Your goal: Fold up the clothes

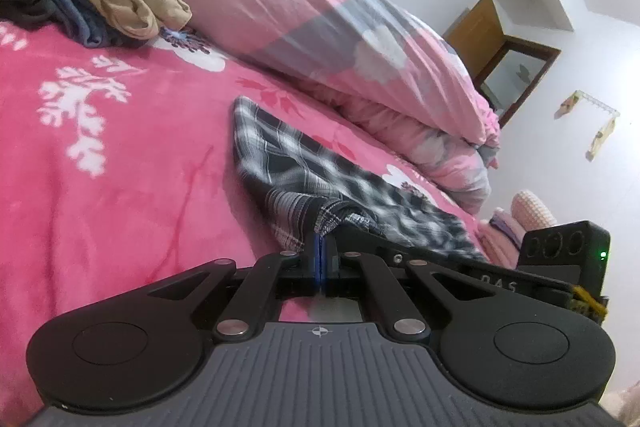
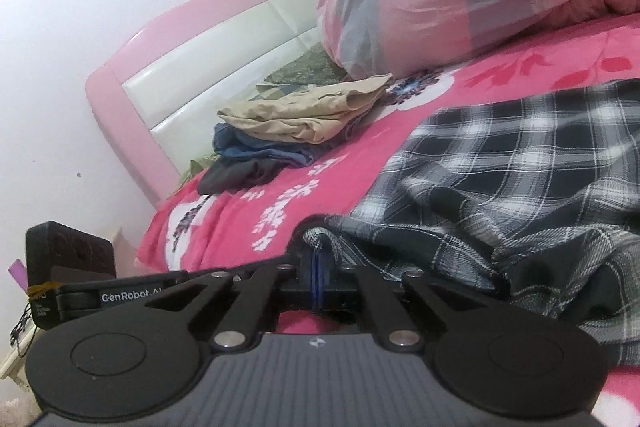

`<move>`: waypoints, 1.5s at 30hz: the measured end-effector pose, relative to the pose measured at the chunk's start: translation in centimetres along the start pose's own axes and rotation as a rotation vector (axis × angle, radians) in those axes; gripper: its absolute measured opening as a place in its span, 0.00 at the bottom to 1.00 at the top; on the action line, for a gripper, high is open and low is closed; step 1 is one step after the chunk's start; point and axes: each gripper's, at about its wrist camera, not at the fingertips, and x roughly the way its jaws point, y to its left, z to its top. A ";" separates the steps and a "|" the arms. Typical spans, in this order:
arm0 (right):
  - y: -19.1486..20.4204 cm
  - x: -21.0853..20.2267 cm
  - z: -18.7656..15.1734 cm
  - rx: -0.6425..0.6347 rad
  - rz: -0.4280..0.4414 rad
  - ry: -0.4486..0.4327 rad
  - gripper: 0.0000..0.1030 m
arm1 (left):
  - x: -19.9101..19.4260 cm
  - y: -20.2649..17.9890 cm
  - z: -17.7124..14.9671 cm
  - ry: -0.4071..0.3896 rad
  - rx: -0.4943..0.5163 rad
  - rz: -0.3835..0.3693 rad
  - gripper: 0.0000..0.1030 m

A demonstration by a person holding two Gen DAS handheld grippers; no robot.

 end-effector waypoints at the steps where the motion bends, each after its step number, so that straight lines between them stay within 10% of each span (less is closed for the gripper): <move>1: 0.2 0.1 -0.2 -0.007 0.000 0.004 0.00 | -0.3 -0.1 -0.1 -0.001 -0.003 0.001 0.00; 14: 2.6 1.9 -2.2 -0.095 -0.013 0.073 0.02 | -1.4 3.5 -2.0 0.040 -0.140 0.028 0.00; 24: 3.2 -4.6 -1.1 -0.199 -0.089 0.030 0.14 | -4.9 2.6 -2.6 -0.035 -0.069 0.012 0.00; 29: 3.4 -5.4 -0.1 -0.397 -0.251 0.007 0.14 | -4.3 -2.0 -1.2 -0.120 0.202 0.086 0.00; 35: 5.3 -2.3 -1.7 -0.829 -0.345 0.118 0.16 | 1.2 -6.2 -1.4 -0.001 0.577 0.138 0.04; 39: 5.6 -0.7 -2.7 -0.976 -0.357 0.158 0.40 | 3.1 -6.2 -2.2 0.087 0.672 0.169 0.05; 42: 5.0 0.1 -2.5 -0.942 -0.352 0.185 0.33 | 3.1 -5.9 -2.1 0.100 0.670 0.171 0.02; 45: 4.7 -0.5 -1.9 -0.857 -0.333 0.174 0.07 | 2.3 -5.5 -2.1 0.073 0.651 0.184 0.00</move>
